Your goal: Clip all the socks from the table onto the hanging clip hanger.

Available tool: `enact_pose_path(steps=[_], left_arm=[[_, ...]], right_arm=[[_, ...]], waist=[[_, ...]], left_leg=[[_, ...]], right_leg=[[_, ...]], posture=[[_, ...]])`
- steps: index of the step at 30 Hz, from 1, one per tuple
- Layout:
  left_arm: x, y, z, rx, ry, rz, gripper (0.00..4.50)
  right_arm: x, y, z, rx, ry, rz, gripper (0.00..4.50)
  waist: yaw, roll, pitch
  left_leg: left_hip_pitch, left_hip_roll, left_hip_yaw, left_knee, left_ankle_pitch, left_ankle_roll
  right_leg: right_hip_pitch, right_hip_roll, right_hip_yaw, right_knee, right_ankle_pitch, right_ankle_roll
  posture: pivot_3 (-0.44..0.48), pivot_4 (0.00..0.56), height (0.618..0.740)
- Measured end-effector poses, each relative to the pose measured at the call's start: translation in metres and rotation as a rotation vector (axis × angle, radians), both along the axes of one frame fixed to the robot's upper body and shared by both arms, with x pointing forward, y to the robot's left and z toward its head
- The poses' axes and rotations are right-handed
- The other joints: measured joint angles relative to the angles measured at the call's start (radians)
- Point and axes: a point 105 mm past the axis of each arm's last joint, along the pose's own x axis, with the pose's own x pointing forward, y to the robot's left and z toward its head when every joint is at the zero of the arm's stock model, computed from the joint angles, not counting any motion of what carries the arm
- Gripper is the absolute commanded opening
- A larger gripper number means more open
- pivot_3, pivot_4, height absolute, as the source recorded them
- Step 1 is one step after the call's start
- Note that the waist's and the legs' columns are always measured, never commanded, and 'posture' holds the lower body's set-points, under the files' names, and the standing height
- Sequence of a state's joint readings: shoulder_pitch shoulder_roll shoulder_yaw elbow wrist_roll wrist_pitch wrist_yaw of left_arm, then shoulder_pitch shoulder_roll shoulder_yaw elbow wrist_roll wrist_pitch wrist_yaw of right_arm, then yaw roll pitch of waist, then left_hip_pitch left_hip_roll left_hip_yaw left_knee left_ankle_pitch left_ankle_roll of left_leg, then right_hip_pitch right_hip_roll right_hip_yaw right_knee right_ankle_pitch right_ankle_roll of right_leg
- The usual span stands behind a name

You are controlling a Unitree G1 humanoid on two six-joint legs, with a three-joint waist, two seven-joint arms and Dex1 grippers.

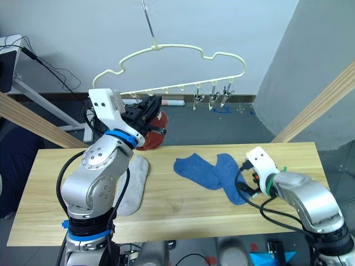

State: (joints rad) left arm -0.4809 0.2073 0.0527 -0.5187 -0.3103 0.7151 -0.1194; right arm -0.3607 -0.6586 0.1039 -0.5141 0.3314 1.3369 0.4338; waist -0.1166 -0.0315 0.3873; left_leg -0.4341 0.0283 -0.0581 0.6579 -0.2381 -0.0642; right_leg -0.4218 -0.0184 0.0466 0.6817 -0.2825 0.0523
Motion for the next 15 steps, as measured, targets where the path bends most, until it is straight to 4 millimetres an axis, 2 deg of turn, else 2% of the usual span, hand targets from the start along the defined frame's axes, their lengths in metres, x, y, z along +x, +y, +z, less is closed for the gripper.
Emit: enact_pose_path(steps=[5, 10, 15], left_arm=[[-0.001, 0.001, 0.001, -0.002, -0.004, 0.004, 0.18], [-0.003, 0.002, 0.0, -0.001, -0.001, 0.014, 0.18], [-0.004, 0.002, 0.001, -0.001, -0.001, 0.02, 0.18]], right_arm=[[0.011, 0.007, -0.011, -0.012, 0.02, 0.024, 4.49], [0.044, 0.024, -0.009, -0.011, -0.028, 0.037, 4.49], [0.06, 0.037, -0.005, 0.01, -0.054, 0.029, 4.49]], waist=[[0.005, 0.0, 0.0], [0.004, 0.001, 0.001], [0.008, 0.001, 0.001]], left_leg=[[0.0, -0.001, 0.001, 0.0, 0.0, 0.001], [0.0, 0.0, 0.0, 0.0, 0.0, 0.001], [0.0, -0.001, 0.001, 0.001, 0.0, 0.001]], right_leg=[[0.0, -0.001, 0.0, -0.001, 0.0, 0.0], [0.0, 0.0, 0.0, 0.0, 0.001, 0.001], [0.0, -0.002, 0.001, 0.0, 0.001, 0.0]], posture=[[-0.199, 0.408, 0.74], [-0.177, 0.408, 0.74], [-0.171, 0.407, 0.74]])
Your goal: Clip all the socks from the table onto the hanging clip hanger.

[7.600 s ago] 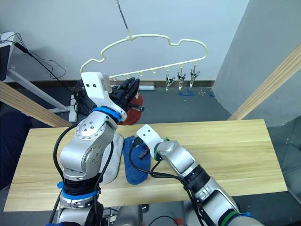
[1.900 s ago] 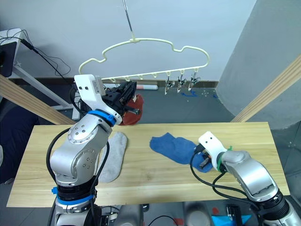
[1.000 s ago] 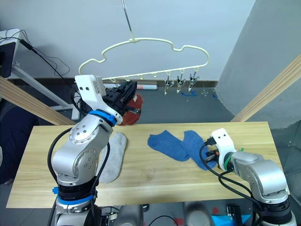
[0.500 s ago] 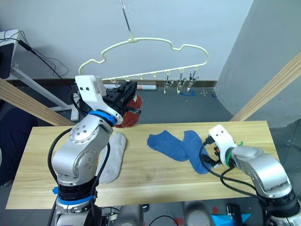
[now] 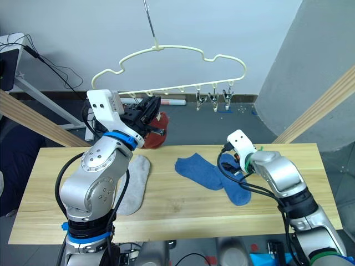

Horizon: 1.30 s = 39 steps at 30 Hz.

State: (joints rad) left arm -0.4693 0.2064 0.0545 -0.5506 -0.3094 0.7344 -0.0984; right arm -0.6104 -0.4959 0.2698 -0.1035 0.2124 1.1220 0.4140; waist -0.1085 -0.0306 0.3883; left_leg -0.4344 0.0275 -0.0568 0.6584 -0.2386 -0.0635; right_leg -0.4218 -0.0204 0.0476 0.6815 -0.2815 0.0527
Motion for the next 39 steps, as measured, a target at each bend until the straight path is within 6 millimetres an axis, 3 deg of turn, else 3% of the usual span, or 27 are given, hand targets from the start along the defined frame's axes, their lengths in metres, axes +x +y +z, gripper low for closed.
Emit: enact_pose_path(steps=[7, 24, 28, 37, 39], left_arm=[[-0.001, 0.0, 0.001, 0.001, -0.001, 0.003, 0.18], [-0.003, 0.001, 0.0, 0.001, 0.006, 0.017, 0.18], [-0.003, 0.001, 0.0, 0.002, 0.006, 0.017, 0.18], [-0.003, 0.001, 0.0, 0.002, 0.006, 0.017, 0.18], [-0.003, 0.001, 0.0, 0.002, 0.006, 0.017, 0.18]], right_arm=[[0.008, -0.007, -0.015, -0.039, 0.031, -0.043, 4.49], [-0.003, -0.004, -0.021, -0.049, 0.102, -0.088, 4.49], [-0.004, -0.004, -0.021, -0.052, 0.104, -0.092, 3.31], [-0.006, -0.002, -0.022, -0.047, 0.117, -0.087, 0.2], [-0.006, -0.002, -0.022, -0.047, 0.114, -0.087, 0.01]], waist=[[0.007, 0.0, 0.0], [0.009, 0.0, 0.0], [0.009, 0.0, 0.0], [0.01, 0.0, 0.0], [0.011, 0.0, 0.0]], left_leg=[[0.0, 0.0, 0.0, 0.0, 0.0, 0.0], [0.0, 0.001, -0.001, 0.0, 0.0, 0.0], [0.0, 0.0, -0.001, 0.0, 0.0, 0.0], [0.0, 0.0, -0.001, 0.0, 0.0, 0.0], [0.0, 0.0, -0.001, 0.0, 0.0, 0.0]], right_leg=[[0.0, 0.0, 0.0, 0.0, 0.0, 0.0], [0.0, 0.0, -0.001, 0.001, 0.0, 0.0], [0.001, 0.0, -0.001, 0.001, 0.0, 0.0], [0.001, 0.0, -0.001, 0.001, 0.0, 0.0], [0.001, 0.0, -0.001, 0.001, 0.0, 0.0]], posture=[[-0.154, 0.41, 0.74], [-0.148, 0.414, 0.74], [-0.148, 0.414, 0.74], [-0.15, 0.413, 0.74], [-0.157, 0.413, 0.74]])
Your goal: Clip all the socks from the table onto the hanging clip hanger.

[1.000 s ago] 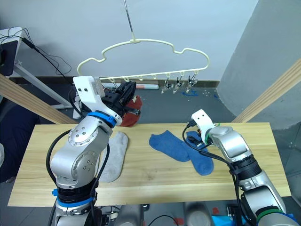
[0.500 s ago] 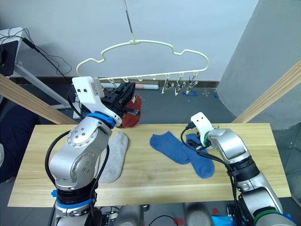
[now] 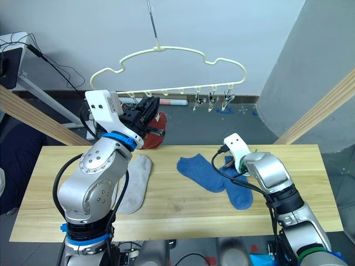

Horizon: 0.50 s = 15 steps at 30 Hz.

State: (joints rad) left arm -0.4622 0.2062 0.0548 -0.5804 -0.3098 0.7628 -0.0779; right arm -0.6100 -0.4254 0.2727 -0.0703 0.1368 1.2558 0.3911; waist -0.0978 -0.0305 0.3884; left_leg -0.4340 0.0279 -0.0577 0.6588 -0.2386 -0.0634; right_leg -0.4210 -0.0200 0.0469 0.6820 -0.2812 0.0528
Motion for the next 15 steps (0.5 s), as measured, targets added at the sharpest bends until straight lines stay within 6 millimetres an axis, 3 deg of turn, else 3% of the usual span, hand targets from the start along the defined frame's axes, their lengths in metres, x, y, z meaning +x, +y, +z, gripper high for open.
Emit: enact_pose_path(steps=[10, 15], left_arm=[[0.0, 0.002, 0.0, 0.002, 0.001, -0.001, 0.18], [0.0, 0.009, 0.004, -0.024, 0.016, -0.016, 0.18]], right_arm=[[-0.001, -0.005, 0.003, -0.012, -0.032, 0.049, 0.01], [-0.007, 0.011, 0.025, 0.076, -0.102, 0.17, 0.01]], waist=[[0.0, 0.0, 0.0], [-0.001, 0.0, 0.0]], left_leg=[[0.0, 0.0, 0.0, 0.0, 0.0, 0.0], [0.0, 0.0, 0.0, -0.001, 0.0, 0.0]], right_leg=[[-0.001, 0.0, 0.0, 0.0, 0.0, 0.0], [-0.001, 0.0, 0.0, 0.0, 0.0, 0.0]], posture=[[-0.157, 0.409, 0.74], [-0.157, 0.405, 0.74]])
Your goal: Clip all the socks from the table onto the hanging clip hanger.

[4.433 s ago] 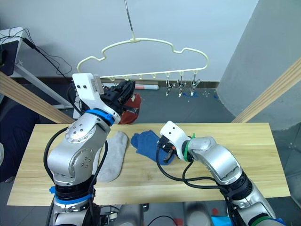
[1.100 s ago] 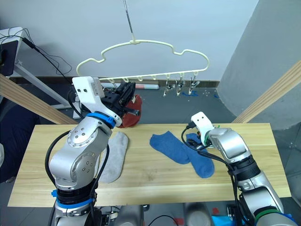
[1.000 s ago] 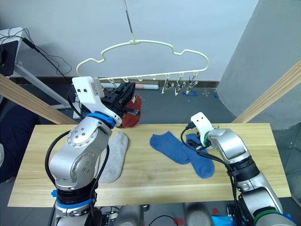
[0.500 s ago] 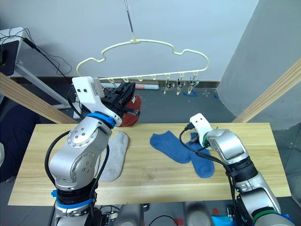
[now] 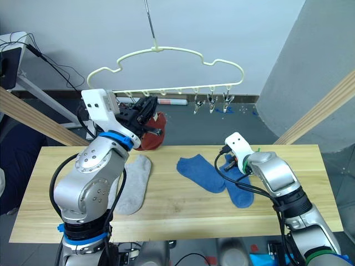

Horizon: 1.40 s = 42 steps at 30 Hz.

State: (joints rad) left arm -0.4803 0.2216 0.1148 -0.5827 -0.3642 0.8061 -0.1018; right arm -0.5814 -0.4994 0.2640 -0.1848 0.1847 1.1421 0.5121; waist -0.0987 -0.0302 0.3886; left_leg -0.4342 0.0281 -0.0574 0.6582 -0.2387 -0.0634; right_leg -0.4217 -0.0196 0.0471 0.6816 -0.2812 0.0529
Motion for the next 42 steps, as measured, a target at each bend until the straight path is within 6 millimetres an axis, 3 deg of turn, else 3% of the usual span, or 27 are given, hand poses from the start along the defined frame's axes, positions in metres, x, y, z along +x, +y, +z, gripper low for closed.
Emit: enact_pose_path(steps=[7, 15, 21, 27, 34, 42], left_arm=[[-0.001, 0.001, 0.0, 0.013, 0.018, -0.04, 0.18], [-0.003, 0.004, 0.002, -0.072, 0.07, -0.099, 0.18], [-0.003, 0.006, 0.004, -0.082, 0.081, -0.108, 0.18], [-0.003, 0.003, 0.006, -0.087, 0.102, -0.137, 0.18], [0.0, 0.007, 0.009, -0.109, 0.116, -0.133, 0.18], [0.001, 0.004, 0.011, -0.145, 0.136, -0.146, 0.18]], right_arm=[[-0.008, 0.022, 0.021, 0.104, -0.075, 0.145, 0.01], [-0.021, 0.059, 0.071, 0.298, -0.159, 0.335, 0.01], [-0.024, 0.067, 0.077, 0.337, -0.159, 0.372, 0.01], [-0.027, 0.091, 0.102, 0.431, -0.208, 0.46, 0.01], [-0.028, 0.108, 0.11, 0.493, -0.212, 0.501, 0.01], [-0.032, 0.131, 0.101, 0.535, -0.176, 0.553, 0.01]], waist=[[0.0, 0.0, 0.0], [0.003, 0.0, 0.0], [0.005, 0.0, 0.0], [0.006, 0.0, 0.0], [0.011, 0.0, 0.0], [0.012, 0.0, 0.0]], left_leg=[[0.0, 0.0, 0.0, 0.0, 0.0, 0.0], [0.0, 0.0, 0.0, 0.0, 0.0, 0.0], [0.0, 0.0, 0.0, 0.0, 0.0, 0.0], [0.0, 0.001, -0.001, 0.0, 0.0, 0.0], [0.0, 0.001, 0.0, 0.0, 0.0, 0.0], [-0.001, 0.0, -0.001, 0.001, 0.0, -0.001]], right_leg=[[0.0, 0.0, 0.0, 0.0, 0.0, 0.0], [0.0, 0.0, -0.001, 0.0, 0.0, 0.0], [0.0, -0.001, 0.0, 0.0, 0.0, 0.0], [0.0, 0.0, -0.001, 0.001, 0.0, -0.001], [-0.001, -0.001, -0.001, 0.0, 0.0, -0.001], [-0.001, -0.001, -0.002, 0.001, 0.001, -0.001]], posture=[[-0.149, 0.396, 0.74], [-0.144, 0.381, 0.74], [-0.138, 0.374, 0.74], [-0.127, 0.367, 0.74], [-0.115, 0.358, 0.74], [-0.102, 0.352, 0.74]])
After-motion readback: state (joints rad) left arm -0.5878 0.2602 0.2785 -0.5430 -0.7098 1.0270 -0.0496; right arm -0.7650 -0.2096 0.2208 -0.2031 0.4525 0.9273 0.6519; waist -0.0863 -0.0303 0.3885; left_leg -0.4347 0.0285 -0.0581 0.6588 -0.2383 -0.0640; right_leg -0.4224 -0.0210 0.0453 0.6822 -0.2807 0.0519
